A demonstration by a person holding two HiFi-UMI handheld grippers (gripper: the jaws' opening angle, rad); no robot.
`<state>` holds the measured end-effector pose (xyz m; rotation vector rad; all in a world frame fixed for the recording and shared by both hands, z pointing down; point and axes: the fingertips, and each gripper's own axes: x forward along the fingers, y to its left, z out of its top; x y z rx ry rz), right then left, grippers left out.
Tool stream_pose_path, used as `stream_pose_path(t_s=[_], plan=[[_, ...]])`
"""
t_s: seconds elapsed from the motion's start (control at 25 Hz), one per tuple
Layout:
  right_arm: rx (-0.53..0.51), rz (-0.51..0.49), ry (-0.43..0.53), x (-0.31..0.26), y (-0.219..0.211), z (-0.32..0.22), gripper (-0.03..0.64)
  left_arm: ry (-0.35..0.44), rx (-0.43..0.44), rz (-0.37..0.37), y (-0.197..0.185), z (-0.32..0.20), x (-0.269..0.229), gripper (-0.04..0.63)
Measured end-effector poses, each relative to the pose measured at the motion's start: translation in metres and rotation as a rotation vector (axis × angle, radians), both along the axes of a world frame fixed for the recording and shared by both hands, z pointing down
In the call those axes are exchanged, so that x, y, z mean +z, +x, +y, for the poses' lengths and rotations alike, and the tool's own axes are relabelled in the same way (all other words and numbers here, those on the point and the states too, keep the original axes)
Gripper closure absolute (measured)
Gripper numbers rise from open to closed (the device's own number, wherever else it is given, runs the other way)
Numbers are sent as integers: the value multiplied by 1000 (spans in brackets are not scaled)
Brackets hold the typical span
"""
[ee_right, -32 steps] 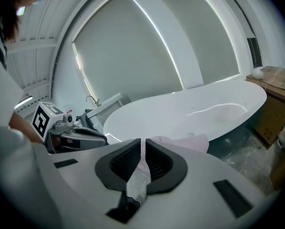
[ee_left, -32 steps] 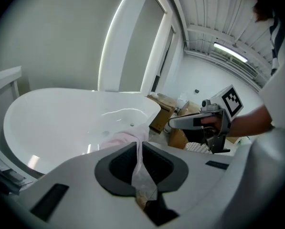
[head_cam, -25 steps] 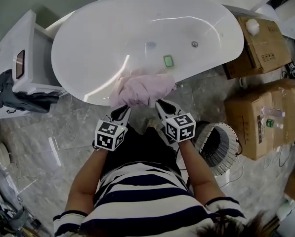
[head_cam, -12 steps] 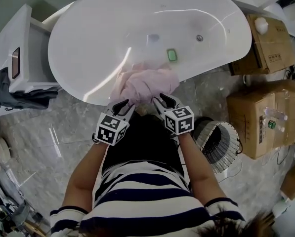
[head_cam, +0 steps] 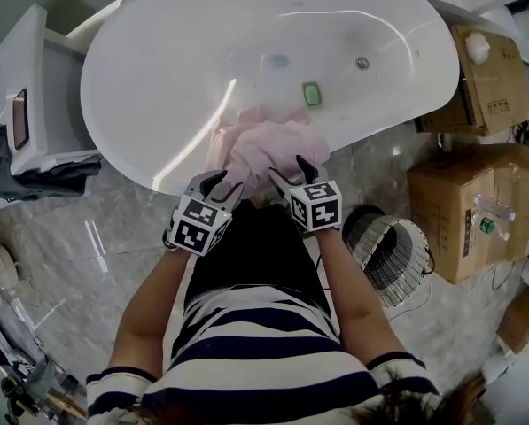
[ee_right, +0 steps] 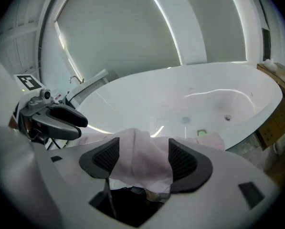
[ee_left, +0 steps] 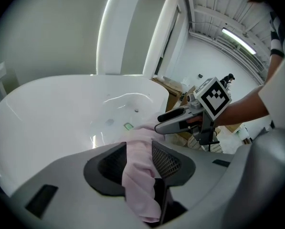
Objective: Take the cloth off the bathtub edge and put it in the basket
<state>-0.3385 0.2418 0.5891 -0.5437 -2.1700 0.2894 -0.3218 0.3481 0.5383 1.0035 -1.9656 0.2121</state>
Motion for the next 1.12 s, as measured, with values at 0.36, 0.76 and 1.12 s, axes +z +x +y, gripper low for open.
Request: stream_pose_path(t_s=[0.36,0.76,1.12], plan=[[-11,24,75,13,-1,11,293,-25,16,23,-2,18,6,422],[-41,25,171,12,7,17,442,-46,43,49,6,18,12,402],[-33,43,161,5,14,18,557,-79,116,52,10,12,19,373]])
